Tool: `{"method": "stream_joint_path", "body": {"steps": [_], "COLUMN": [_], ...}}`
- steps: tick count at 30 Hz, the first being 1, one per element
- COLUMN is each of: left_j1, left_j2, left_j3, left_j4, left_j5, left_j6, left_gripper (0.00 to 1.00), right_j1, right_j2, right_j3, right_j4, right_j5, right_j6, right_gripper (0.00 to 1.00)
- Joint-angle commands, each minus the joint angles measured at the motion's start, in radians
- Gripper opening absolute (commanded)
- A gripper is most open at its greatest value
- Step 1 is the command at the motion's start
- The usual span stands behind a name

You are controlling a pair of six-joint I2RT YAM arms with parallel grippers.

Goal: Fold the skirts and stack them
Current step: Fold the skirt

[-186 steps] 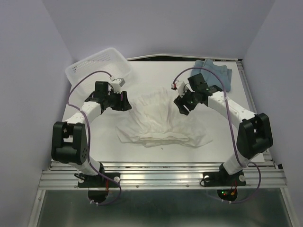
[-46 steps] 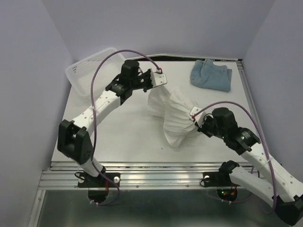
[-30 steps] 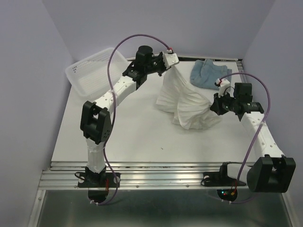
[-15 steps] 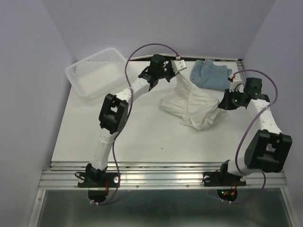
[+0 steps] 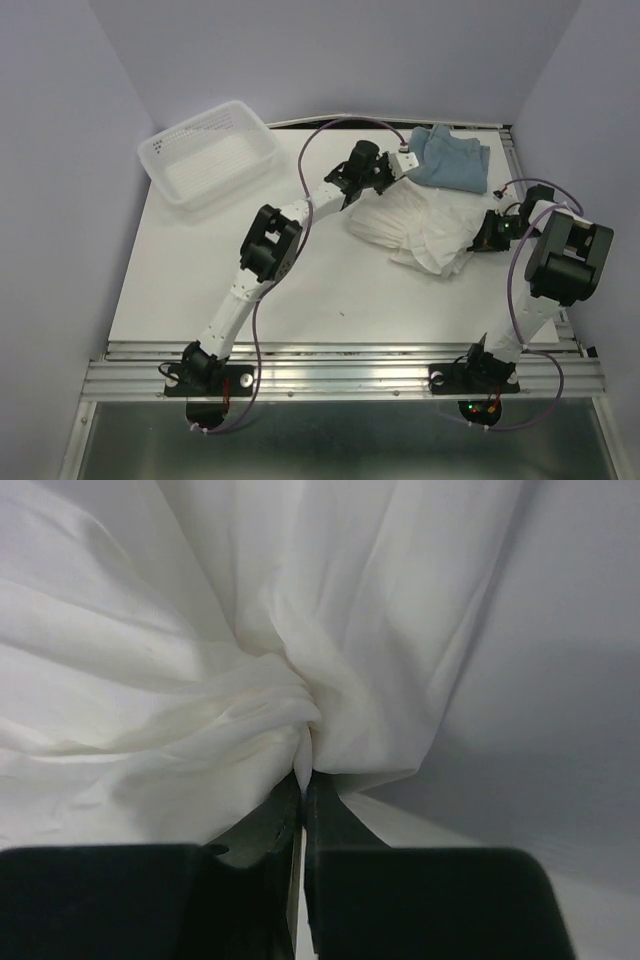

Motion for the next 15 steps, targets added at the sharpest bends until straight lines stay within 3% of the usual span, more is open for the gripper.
{"method": "stream_joint_path", "body": {"steps": [1,2,4,6,10,15], "left_j1": [0.031,0.031,0.033,0.039,0.065,0.149], "left_j2": [-0.086,-0.098,-0.138,-0.199,-0.375,-0.689], "left_j3": [-0.040,-0.057,-0.060,-0.062,-0.138,-0.467], "left_j4": [0.073,0.075,0.051,0.011,-0.047,-0.101], "left_j5": [-0.095,-0.139,-0.177,-0.216,-0.250,-0.146], "left_j6": [-0.025,-0.035,-0.053,-0.093,-0.182,-0.367], "left_gripper": [0.45,0.68,0.71,0.85,0.88,0.88], "right_j1": [0.000,0.010,0.011,0.020,0.062,0.297], "right_j2": [0.000,0.001,0.003,-0.022,-0.048,-0.129], "right_j3": [0.038,0.034,0.021,-0.020,-0.075,-0.137], "right_j4": [-0.068,-0.087,-0.121,-0.100,-0.089,-0.043], "right_j5": [-0.038,-0.035,-0.038,-0.025,-0.001,0.057], "right_j6": [-0.060,-0.086,-0.097,-0.091,-0.098,-0.045], "right_gripper": [0.01,0.01,0.01,0.02,0.01,0.03]}}
